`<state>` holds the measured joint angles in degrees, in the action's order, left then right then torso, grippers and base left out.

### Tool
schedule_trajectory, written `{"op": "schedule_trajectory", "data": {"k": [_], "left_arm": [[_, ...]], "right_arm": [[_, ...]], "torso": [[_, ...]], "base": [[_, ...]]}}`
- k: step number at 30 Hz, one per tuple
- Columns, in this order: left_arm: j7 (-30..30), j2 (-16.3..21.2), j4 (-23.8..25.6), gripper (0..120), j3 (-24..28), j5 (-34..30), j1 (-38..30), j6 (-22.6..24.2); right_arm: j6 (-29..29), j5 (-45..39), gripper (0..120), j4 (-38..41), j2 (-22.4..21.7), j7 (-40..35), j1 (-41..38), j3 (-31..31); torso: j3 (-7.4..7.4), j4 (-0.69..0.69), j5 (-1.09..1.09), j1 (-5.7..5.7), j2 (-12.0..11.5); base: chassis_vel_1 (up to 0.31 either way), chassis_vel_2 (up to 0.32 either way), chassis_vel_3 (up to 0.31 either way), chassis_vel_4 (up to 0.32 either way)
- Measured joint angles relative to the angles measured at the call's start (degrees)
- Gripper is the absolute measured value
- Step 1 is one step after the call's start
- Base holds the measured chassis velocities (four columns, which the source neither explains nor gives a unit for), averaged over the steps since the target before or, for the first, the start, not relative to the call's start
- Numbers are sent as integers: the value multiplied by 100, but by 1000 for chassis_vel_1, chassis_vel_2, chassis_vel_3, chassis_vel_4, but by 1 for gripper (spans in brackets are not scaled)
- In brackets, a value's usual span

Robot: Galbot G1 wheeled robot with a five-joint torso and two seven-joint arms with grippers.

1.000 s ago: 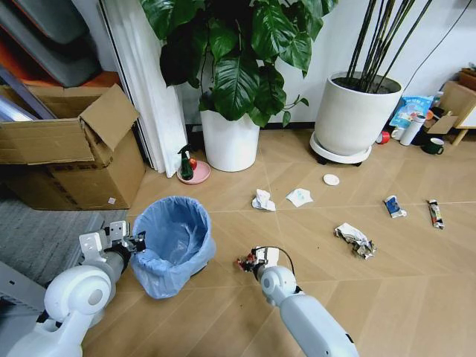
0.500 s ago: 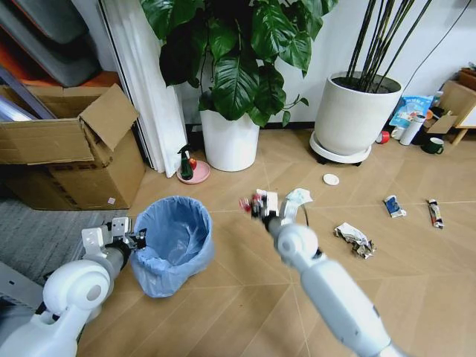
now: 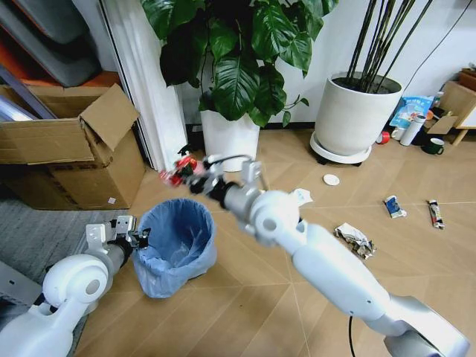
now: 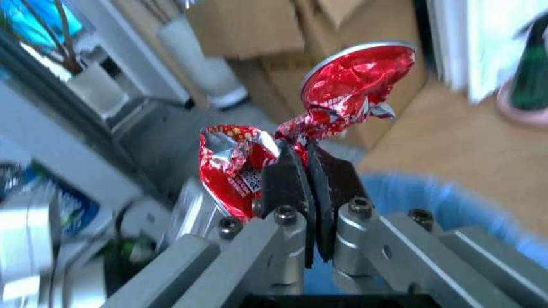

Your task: Pick up the trash bin and place the garbage on the floor into it.

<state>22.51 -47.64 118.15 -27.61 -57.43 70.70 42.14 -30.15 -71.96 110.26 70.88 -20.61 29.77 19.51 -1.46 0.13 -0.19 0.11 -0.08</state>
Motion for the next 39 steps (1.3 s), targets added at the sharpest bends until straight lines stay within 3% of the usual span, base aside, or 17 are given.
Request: {"op": "schedule_trajectory", "data": {"k": [6, 14, 18, 22, 25, 28, 30, 33, 39], "left_arm": [[-16, 29, -52, 0, 14, -11, -38, 0], [-22, 27, -54, 0, 0, -5, -15, 0], [-19, -7, -54, 0, -1, 6, -12, 0], [-18, -22, -54, 0, -8, 13, -10, 0], [-19, -51, -60, 0, -36, 30, -7, 0], [-22, -132, -65, 0, -70, 69, 37, 0], [-27, -160, -65, 0, -80, 95, 63, 0], [-69, -242, -52, 0, -123, 199, 146, 0], [-110, -300, -9, 0, -181, 281, 180, 0]], "right_arm": [[-110, -63, 0, 9, -5, -144, 120, 234], [-217, -39, 26, -98, 47, -312, 227, 338], [-239, -24, 46, -146, 89, -329, 229, 329], [-186, 42, 55, -154, 127, -325, 229, 265], [-24, 395, 66, -195, 170, -202, 208, 112], [232, 1447, 80, -355, 155, 314, 195, -256], [260, 1669, 84, -393, 143, 399, 207, -395], [319, 2269, 97, -561, 67, 495, 382, -904], [336, 3244, 100, -812, -73, 717, 904, -1780]], "torso": [[0, 0, 0, 0, 0], [0, 0, 1, 0, 0], [0, 0, 0, 0, 0], [0, 0, 0, 0, 0], [0, -1, 1, 0, 0], [0, -1, 1, 0, 0], [0, -1, 1, 0, 0], [0, -1, 1, 0, 0], [0, 0, 3, 0, 0]], "base": [[0, 0, 0, 0], [0, 0, 0, 0], [0, 0, 0, 0], [0, 0, 0, 0], [0, 0, 0, 0], [0, 0, 0, 0], [0, 0, 0, 0], [0, 0, 0, 0], [0, 0, 0, 0]]}}
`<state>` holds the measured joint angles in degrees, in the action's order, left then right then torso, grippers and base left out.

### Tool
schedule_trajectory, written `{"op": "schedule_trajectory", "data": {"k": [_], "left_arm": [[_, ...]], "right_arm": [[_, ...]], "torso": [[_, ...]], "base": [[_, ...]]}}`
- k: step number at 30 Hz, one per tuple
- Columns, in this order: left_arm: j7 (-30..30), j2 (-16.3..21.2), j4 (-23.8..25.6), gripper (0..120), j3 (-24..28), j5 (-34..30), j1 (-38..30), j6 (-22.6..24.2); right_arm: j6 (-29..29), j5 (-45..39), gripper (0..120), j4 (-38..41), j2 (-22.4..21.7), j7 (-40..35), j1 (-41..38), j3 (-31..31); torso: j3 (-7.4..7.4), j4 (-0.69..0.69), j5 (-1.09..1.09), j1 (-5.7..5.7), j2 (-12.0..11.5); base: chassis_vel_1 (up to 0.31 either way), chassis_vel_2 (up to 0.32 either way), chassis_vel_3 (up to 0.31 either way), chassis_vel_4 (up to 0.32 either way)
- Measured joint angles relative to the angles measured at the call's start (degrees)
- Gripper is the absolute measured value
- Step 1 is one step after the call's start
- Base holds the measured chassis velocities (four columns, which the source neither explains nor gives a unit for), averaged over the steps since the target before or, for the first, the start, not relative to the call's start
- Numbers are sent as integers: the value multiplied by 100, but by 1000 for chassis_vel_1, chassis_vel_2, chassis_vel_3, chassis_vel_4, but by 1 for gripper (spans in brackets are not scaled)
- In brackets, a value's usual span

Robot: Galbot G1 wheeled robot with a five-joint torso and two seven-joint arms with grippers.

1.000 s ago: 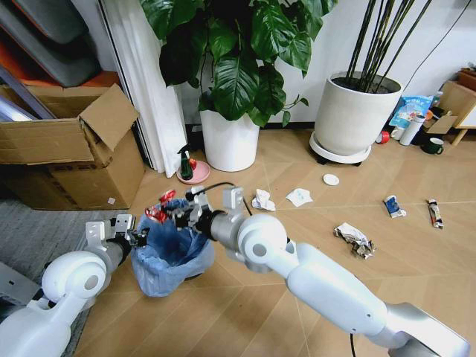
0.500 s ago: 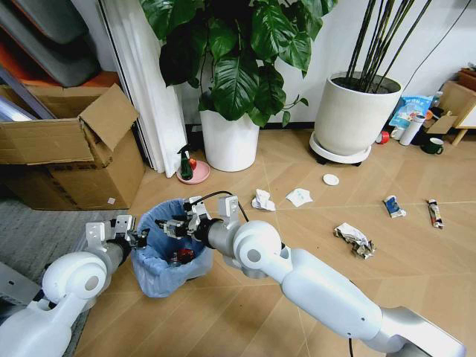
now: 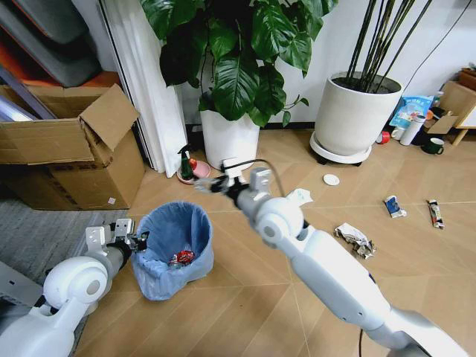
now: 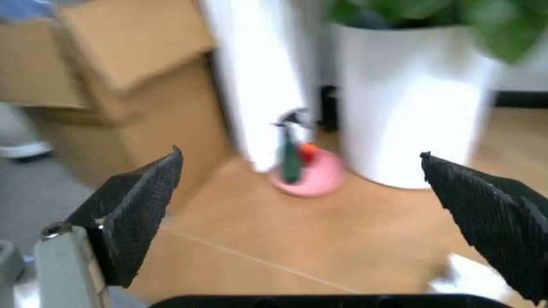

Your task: Pick up the trash bin and place the garbage on the floor into it.

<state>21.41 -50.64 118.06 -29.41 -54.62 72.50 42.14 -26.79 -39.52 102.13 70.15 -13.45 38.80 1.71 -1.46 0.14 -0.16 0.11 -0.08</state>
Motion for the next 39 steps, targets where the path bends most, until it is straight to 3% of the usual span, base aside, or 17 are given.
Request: {"op": "schedule_trajectory", "data": {"k": [6, 11, 14, 19, 39], "left_arm": [[-29, -71, 58, 0, -14, 151, 48, 0], [-62, -94, 81, 0, -29, 209, 89, 0], [-83, -130, 131, 0, -45, 244, 138, 0], [-86, -144, 161, 0, -25, 263, 147, 0], [-94, -88, 269, 0, -32, 266, 241, 0]], "right_arm": [[-92, 449, 100, -10, -189, 141, 865, -955], [-54, 512, 100, 93, -334, 207, 1309, -1282], [95, 653, 100, 261, -411, 395, 1948, -1797], [195, 781, 100, 433, -310, 434, 2473, -2177], [299, 1028, 100, 636, -34, 520, 2989, -2332]], "torso": [[0, -1, 0, 0, 0], [0, 1, 1, -1, 0], [1, -1, 2, -1, 0], [2, 0, 1, -2, 0], [0, -2, -3, 0, 0]], "base": [[0, 0, 0, 0], [0, 0, 0, 0], [0, 0, 0, 0], [-20, 26, 25, -25], [-196, 196, 202, -202]]}}
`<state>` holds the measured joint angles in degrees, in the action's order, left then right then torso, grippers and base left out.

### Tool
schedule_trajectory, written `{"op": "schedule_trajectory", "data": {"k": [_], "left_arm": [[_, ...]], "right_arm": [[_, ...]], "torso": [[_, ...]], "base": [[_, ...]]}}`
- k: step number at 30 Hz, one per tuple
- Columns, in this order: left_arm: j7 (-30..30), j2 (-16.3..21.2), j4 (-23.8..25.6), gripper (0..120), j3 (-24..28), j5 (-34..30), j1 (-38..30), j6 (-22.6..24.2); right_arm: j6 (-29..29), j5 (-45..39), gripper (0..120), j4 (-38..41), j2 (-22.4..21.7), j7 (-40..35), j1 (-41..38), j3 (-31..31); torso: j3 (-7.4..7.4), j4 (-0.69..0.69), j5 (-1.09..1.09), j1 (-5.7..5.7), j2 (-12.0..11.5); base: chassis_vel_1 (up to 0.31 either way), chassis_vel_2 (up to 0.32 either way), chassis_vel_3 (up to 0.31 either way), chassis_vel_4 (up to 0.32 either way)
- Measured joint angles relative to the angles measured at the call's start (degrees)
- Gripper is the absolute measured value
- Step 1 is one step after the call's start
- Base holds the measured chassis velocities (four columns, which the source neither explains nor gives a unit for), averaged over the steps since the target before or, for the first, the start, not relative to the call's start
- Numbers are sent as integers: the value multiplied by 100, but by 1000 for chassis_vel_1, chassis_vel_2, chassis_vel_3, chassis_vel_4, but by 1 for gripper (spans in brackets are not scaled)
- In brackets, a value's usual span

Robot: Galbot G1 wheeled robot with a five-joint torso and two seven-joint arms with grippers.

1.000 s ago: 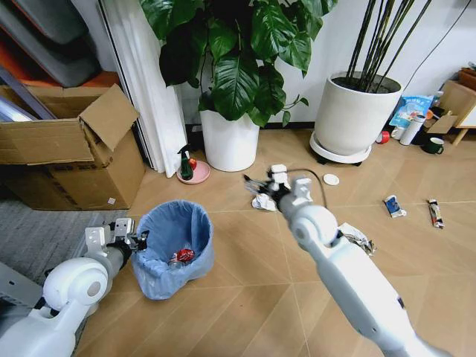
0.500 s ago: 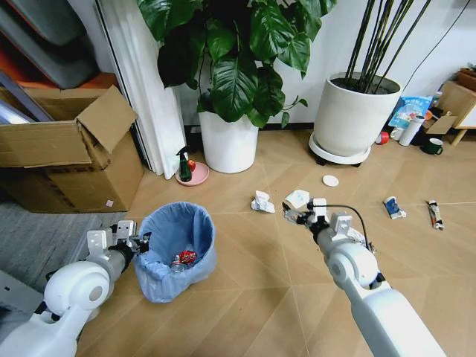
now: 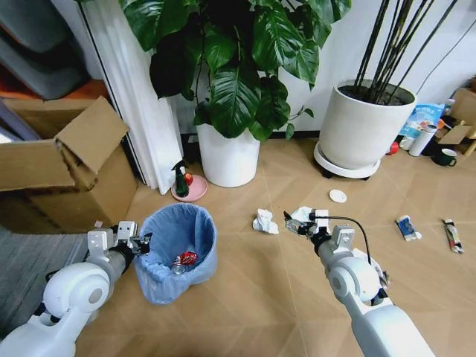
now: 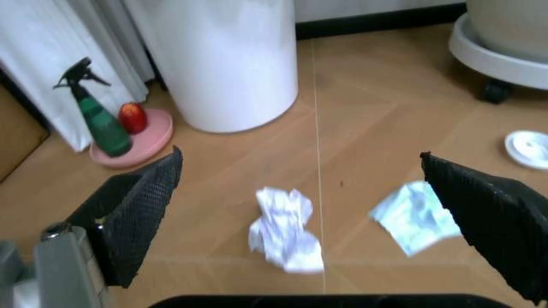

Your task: Pick up the trash bin and place the garbage on the floor into it.

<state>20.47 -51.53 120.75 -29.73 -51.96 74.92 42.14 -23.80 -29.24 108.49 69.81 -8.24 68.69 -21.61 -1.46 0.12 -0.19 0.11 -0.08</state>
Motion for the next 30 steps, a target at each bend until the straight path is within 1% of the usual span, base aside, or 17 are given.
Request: {"op": "schedule_trajectory", "data": {"k": [7, 11, 13, 17, 22, 26, 30], "left_arm": [[-7, -26, -1, 0, 2, 5, -9, 0], [-16, -38, -11, 0, 5, 10, -17, 0], [-18, -40, -11, 0, 5, 12, -16, 0], [-29, -57, -9, 0, 0, 28, 3, 0], [-42, -93, 26, 0, -4, 61, 69, 0], [-50, -103, 53, 0, -13, 85, 111, 0], [-52, -104, 57, 0, -20, 87, 114, 0]], "right_arm": [[0, 12, 100, 9, 6, 0, 21, 27], [8, 34, 100, 3, 22, -22, 70, 32], [6, 36, 100, 0, 27, -25, 97, 31], [-69, 48, 100, 2, 53, -15, 174, 20], [-71, 59, 100, 10, 95, -13, 209, 28], [-69, 63, 100, 33, 103, -15, 232, 34], [-64, 72, 100, 48, 102, -17, 264, 38]], "torso": [[1, -1, 1, 0, 0], [-1, 2, 0, 1, 0], [-1, 1, 1, 1, 0], [0, 2, 0, 1, 0], [2, -1, 0, -1, 0], [2, 0, 1, -1, 0], [1, 1, 2, -1, 0]], "base": [[-227, 226, 232, -220], [-182, 172, 165, -184], [-125, 141, 109, -139], [-23, 12, 10, -3], [13, -21, -4, 20], [-38, -94, 78, 98], [-133, -115, 128, 91]]}}
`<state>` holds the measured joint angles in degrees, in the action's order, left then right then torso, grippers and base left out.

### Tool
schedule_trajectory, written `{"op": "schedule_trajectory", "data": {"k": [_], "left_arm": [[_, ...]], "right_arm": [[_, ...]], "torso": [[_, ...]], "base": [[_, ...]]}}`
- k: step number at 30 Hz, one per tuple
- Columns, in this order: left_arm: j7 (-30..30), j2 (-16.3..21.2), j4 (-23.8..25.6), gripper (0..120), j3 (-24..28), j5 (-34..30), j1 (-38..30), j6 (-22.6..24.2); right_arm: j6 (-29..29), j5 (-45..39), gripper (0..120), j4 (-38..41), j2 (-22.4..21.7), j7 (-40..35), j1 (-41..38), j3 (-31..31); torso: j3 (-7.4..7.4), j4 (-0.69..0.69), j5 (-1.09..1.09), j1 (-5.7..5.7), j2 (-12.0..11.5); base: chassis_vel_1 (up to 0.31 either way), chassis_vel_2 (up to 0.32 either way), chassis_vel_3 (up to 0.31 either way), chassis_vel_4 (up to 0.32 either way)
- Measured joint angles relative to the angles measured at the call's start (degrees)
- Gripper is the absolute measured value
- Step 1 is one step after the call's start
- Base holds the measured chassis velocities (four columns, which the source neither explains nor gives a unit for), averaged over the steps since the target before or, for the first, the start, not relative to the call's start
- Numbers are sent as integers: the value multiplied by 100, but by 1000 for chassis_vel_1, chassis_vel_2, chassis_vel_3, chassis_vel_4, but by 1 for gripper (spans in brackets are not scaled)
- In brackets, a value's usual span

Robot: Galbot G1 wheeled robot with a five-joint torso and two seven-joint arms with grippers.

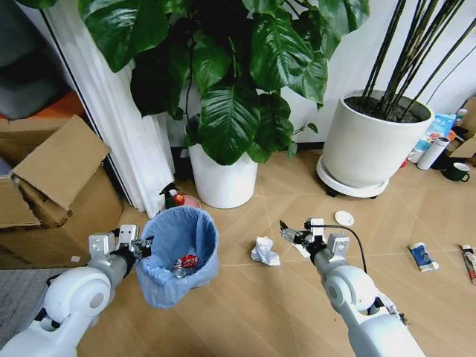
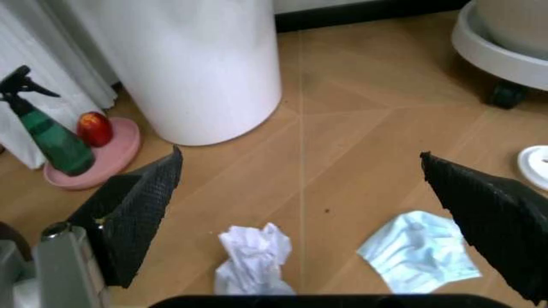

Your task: Pick up the trash bin and place the garbage on the floor into it.

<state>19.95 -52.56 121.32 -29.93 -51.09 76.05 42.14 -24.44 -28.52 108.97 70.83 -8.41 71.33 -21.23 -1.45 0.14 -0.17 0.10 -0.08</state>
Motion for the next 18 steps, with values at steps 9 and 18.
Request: {"op": "schedule_trajectory", "data": {"k": [9, 18], "left_arm": [[1, -5, 26, 0, 1, 0, 29, 0], [3, -19, 47, 0, -18, 5, 64, 0]], "right_arm": [[16, 18, 100, 0, 21, -1, 14, 38], [9, 21, 100, 8, 21, 17, 60, 30]], "torso": [[0, -1, -2, 0, 0], [0, -2, -1, 0, 0]], "base": [[-60, -63, 68, 48], [-6, -13, 10, 8]]}}
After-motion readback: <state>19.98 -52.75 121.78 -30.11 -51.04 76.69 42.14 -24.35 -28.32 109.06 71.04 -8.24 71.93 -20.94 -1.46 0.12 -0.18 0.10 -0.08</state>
